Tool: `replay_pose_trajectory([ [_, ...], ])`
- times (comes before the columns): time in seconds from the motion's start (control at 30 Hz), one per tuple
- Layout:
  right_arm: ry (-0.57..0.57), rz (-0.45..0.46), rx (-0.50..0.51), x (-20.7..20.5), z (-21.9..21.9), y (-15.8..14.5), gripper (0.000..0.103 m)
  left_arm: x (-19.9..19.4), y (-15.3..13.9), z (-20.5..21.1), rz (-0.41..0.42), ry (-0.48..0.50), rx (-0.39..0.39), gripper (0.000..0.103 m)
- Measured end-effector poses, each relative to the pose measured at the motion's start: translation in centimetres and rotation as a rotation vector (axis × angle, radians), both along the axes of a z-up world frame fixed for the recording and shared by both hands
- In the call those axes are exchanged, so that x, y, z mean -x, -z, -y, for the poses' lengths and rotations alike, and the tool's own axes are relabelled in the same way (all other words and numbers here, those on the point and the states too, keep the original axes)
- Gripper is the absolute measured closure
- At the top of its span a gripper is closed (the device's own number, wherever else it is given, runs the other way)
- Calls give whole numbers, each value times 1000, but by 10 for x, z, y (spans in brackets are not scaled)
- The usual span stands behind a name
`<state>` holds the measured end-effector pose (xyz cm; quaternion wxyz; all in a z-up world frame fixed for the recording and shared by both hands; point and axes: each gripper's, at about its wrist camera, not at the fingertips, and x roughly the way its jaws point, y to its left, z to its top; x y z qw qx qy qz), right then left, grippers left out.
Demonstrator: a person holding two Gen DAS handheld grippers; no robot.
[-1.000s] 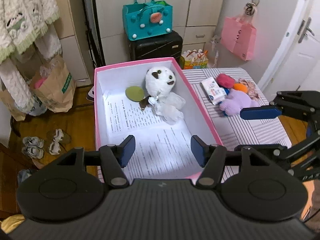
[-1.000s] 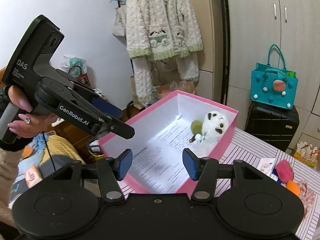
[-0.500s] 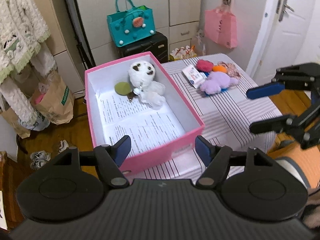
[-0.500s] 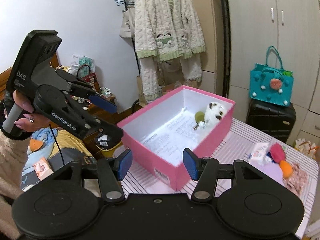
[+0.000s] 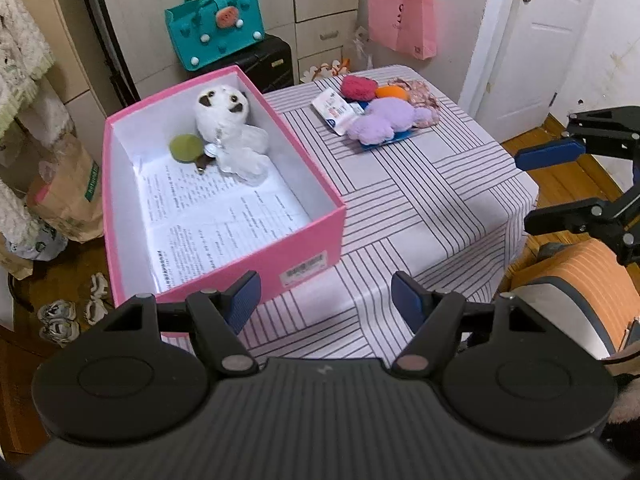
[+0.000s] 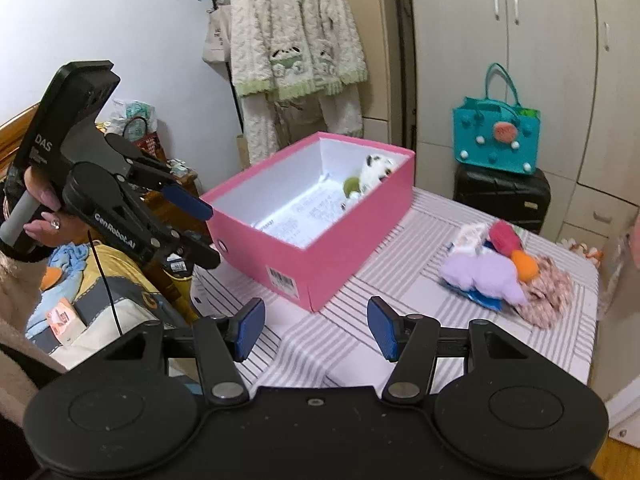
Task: Organize soft objects
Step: 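Move both tools from the box toward the pile of soft items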
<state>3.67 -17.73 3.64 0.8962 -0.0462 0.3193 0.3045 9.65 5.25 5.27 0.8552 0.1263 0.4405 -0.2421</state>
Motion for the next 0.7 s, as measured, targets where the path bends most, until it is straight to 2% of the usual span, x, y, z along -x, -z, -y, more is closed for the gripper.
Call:
replay_pose_trajectory([
  [0.2,20,-32,-9,2,17,16,41,5,9,18,-27,38,-2,32],
  [0.47,28,-40,3,-1,33,35,41,13,21,58,-44,143,9,32],
  [0.7,54,-8,38,-5,51,51,40,4,26,91,18,184,22,32],
])
